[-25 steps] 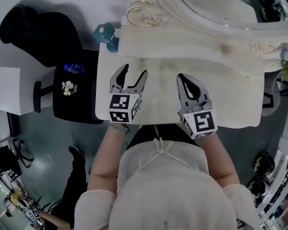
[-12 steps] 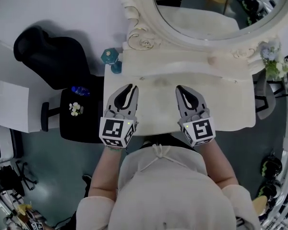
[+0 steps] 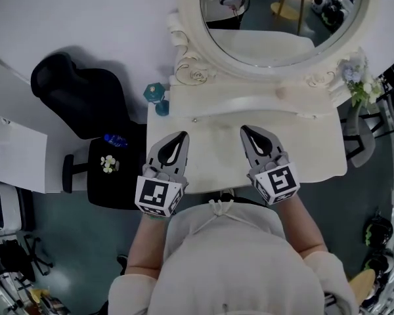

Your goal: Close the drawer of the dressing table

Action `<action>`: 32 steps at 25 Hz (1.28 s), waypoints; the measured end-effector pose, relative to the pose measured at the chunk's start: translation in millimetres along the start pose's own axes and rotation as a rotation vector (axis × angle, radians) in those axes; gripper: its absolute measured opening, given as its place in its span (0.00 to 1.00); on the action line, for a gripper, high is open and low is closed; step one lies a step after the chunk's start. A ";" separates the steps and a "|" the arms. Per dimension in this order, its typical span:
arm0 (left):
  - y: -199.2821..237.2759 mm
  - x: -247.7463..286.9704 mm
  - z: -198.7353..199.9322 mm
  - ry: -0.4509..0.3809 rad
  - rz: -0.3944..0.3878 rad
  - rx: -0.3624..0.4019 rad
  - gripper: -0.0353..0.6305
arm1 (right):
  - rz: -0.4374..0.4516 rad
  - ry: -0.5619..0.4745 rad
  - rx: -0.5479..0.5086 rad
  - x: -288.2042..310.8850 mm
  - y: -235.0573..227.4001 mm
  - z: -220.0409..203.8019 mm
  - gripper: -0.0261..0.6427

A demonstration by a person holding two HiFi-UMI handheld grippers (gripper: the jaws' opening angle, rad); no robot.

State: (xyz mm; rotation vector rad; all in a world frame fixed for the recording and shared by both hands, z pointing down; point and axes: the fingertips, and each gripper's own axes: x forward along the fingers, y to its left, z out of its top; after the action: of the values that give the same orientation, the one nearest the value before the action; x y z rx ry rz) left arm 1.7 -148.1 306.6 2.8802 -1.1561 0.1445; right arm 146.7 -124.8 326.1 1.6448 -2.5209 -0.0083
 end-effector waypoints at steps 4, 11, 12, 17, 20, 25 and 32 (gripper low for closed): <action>-7.0 -11.1 4.6 -0.030 -0.025 -0.015 0.08 | 0.007 -0.018 -0.014 -8.2 3.3 7.0 0.05; -9.0 -16.5 4.1 -0.025 -0.011 -0.020 0.08 | 0.039 -0.040 -0.020 -15.6 9.2 9.4 0.04; -9.6 -16.3 4.8 -0.025 -0.011 -0.017 0.08 | 0.039 -0.038 -0.022 -16.5 9.9 8.7 0.04; -12.4 -16.2 12.0 -0.024 -0.021 0.005 0.08 | 0.032 -0.031 -0.028 -19.6 12.1 5.8 0.04; -13.8 -16.2 13.6 -0.016 -0.013 0.021 0.08 | 0.022 -0.032 -0.037 -20.3 11.5 5.7 0.04; -17.4 -14.1 7.1 0.020 -0.019 0.013 0.08 | 0.006 -0.035 -0.041 -22.0 9.9 5.8 0.04; -21.0 -11.2 5.7 0.014 -0.025 0.009 0.08 | 0.042 -0.044 -0.040 -20.8 14.2 5.9 0.04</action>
State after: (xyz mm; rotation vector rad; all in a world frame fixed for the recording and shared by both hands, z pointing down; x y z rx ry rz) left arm 8.7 -125.6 299.9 2.8959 -1.1198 0.1690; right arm 141.3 -100.5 319.1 1.5931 -2.5698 -0.0911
